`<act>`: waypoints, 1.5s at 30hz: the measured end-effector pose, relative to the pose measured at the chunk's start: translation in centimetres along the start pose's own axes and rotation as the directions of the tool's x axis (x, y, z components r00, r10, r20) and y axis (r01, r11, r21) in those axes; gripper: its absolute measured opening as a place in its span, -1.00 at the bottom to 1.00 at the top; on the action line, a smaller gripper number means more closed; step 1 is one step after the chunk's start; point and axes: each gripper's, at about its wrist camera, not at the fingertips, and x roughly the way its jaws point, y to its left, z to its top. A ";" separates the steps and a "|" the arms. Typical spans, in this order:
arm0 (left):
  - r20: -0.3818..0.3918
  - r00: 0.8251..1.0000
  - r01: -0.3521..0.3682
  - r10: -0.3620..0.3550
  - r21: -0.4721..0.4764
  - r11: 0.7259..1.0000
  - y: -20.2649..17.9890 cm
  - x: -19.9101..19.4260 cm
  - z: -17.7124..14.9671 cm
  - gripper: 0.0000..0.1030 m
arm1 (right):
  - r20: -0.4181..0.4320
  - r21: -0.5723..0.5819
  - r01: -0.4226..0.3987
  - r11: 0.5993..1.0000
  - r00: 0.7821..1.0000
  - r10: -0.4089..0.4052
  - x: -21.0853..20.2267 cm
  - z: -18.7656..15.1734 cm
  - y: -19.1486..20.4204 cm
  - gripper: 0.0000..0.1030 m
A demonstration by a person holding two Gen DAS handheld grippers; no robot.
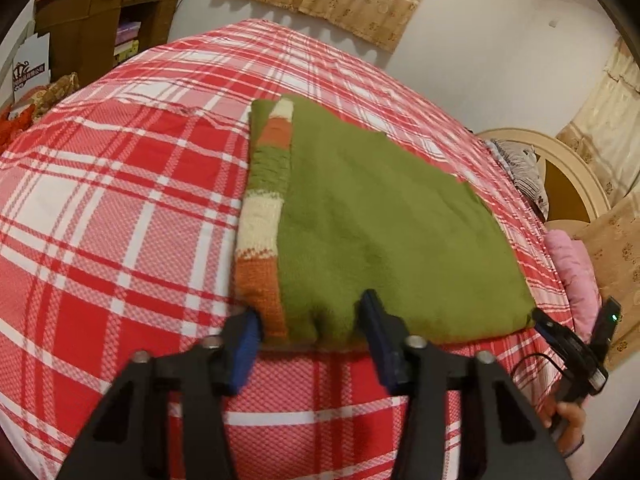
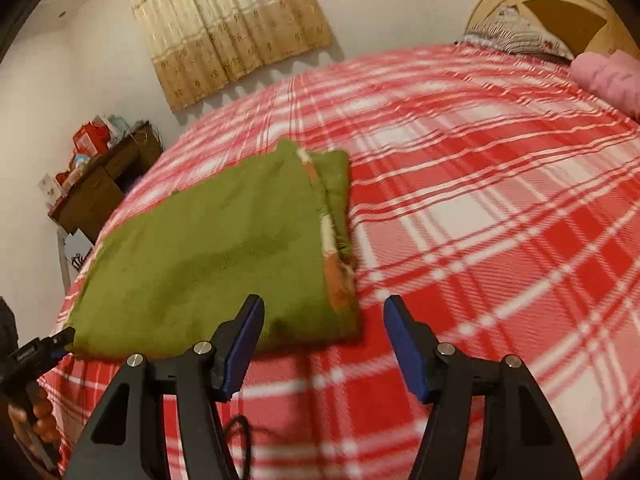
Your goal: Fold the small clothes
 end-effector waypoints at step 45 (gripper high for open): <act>0.147 0.965 -0.247 0.218 0.221 0.944 -4.7 5.4 4.1 -0.23 | 0.042 -0.167 0.135 0.977 0.991 -0.130 5.0 3.3 2.6 -0.66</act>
